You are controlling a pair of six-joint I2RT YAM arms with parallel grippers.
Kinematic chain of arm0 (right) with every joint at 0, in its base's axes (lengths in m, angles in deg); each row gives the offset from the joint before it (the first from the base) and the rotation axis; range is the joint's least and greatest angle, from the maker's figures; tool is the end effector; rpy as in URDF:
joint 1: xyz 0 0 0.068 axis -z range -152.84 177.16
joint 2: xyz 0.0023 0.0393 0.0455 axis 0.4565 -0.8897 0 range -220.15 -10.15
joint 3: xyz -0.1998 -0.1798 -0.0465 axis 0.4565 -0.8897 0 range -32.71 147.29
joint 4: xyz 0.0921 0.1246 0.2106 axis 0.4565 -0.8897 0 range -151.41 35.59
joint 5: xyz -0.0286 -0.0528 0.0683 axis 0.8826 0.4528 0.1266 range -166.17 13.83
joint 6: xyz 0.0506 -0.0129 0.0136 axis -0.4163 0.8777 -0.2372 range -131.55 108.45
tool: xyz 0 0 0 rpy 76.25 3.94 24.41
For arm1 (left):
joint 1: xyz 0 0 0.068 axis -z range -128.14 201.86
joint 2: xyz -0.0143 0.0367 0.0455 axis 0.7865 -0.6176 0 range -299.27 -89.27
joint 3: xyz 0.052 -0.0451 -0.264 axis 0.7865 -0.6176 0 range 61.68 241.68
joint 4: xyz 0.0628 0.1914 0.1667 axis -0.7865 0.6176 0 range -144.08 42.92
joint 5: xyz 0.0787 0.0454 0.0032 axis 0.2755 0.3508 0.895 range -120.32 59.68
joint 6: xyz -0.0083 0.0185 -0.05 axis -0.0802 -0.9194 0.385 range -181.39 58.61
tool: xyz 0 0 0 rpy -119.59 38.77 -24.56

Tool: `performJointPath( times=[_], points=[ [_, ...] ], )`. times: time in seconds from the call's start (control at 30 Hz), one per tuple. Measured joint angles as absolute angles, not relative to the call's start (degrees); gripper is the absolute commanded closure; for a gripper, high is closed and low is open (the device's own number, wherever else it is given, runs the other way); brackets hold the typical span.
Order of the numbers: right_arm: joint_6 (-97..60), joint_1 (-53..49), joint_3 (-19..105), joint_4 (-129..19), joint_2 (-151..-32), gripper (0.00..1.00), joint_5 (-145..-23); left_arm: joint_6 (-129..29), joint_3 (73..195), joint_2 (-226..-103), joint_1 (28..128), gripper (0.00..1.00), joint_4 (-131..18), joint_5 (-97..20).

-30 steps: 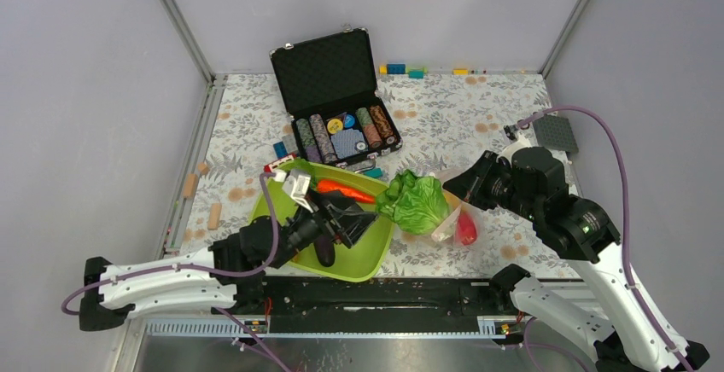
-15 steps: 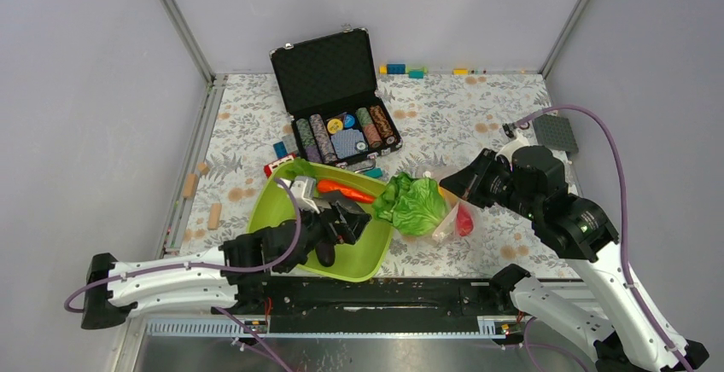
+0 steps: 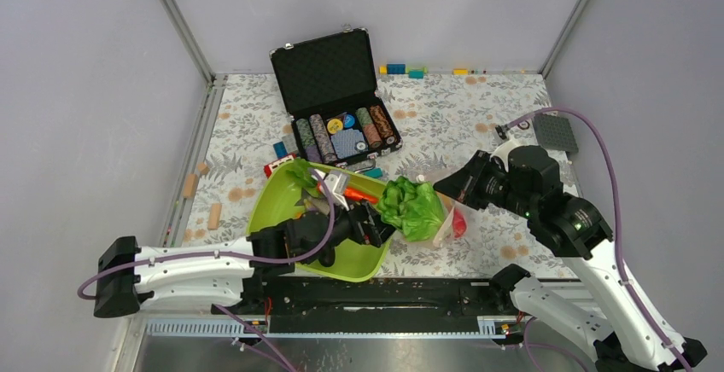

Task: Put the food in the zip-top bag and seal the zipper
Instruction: Adjust the zipper food storage bag at the center of the board.

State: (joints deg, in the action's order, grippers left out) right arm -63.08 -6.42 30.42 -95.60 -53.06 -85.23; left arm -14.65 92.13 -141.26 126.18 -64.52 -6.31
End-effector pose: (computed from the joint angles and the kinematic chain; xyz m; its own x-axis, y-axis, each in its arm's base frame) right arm 0.1117 0.0810 0.3951 -0.7091 0.4573 -0.5367 -0.1825 0.6162 0.7662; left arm 0.0713 -0.2001 0.2668 -0.5976 -0.3327 -0.7295 0.4909 0.5675 -0.6610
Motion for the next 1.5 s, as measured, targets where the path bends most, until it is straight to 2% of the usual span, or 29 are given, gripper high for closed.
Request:
performJointPath(
  times=[0.2, 0.43, 0.73, 0.93, 1.2, 1.37, 1.5],
  points=[
    [-63.08, -6.31, 30.2, -94.56, -54.22, 0.93, -87.81, -17.58, 98.8, -146.5, 126.14, 0.02, -67.18, -10.46],
    [-63.65, -6.09, 29.87, -92.83, -54.07, 0.94, -87.89, -17.36, 101.4, -151.38, 126.16, 0.18, -65.74, -10.79],
    [-66.22, -6.09, 29.87, -90.75, -53.41, 0.94, -87.89, -16.23, 101.99, -153.26, 126.14, 0.25, -63.23, -9.22],
    [-67.95, -6.09, 29.87, -89.44, -53.26, 0.94, -87.81, -14.74, 102.12, -153.85, 126.14, 0.37, -63.25, -7.42],
    [-71.49, -6.09, 26.99, -86.49, -50.03, 0.96, -85.73, -12.01, 102.12, -153.93, 126.14, 0.41, -64.6, -6.48],
    [-73.42, -6.09, 25.39, -85.2, -48.63, 0.96, -83.7, -10.11, 102.12, -155.29, 126.14, 0.54, -65.85, -6.53],
    [-74.55, -6.09, 24.17, -84.46, -47.84, 0.96, -82.17, -9.17, 102.23, -156.56, 126.14, 0.78, -67.1, -6.7]
  ],
)
